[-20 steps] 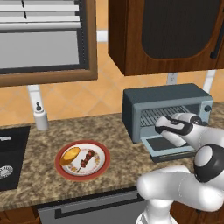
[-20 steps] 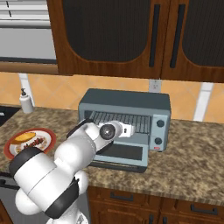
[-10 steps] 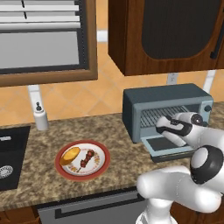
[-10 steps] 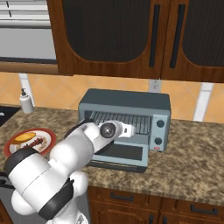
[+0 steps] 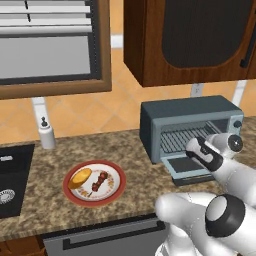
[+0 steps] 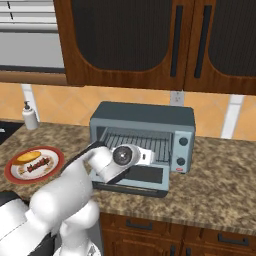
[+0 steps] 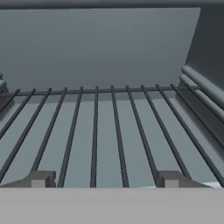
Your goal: Pick up the kebab skewer and baguette bread, and place them inside the toaster oven. Close the toaster oven door and start by setting the timer.
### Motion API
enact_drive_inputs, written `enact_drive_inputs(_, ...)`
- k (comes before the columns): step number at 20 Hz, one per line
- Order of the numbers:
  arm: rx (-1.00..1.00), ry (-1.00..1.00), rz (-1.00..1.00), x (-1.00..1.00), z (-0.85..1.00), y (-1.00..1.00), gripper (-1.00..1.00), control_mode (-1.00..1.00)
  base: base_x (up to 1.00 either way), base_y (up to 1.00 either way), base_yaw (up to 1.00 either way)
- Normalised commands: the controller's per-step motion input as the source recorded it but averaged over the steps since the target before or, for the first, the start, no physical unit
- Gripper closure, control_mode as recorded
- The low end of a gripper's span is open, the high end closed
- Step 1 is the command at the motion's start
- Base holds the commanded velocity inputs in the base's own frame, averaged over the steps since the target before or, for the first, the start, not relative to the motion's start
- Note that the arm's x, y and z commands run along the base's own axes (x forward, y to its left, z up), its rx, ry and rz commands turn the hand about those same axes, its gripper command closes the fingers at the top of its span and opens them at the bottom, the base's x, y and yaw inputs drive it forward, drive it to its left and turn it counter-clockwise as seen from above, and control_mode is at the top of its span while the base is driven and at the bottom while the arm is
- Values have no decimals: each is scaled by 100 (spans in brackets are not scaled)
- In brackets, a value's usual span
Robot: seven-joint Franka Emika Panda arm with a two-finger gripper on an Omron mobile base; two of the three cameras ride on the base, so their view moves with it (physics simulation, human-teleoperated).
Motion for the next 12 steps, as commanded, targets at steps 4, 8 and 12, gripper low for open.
enact_drive_inputs(4, 0, 6, 0, -54, -66, 0, -100, -100, 0, 0, 0)
enact_drive_inputs(8, 0, 10, 0, -46, -61, 0, -100, -100, 0, 0, 0)
enact_drive_inputs(12, 0, 11, 0, -49, -63, 0, -100, -100, 0, 0, 0)
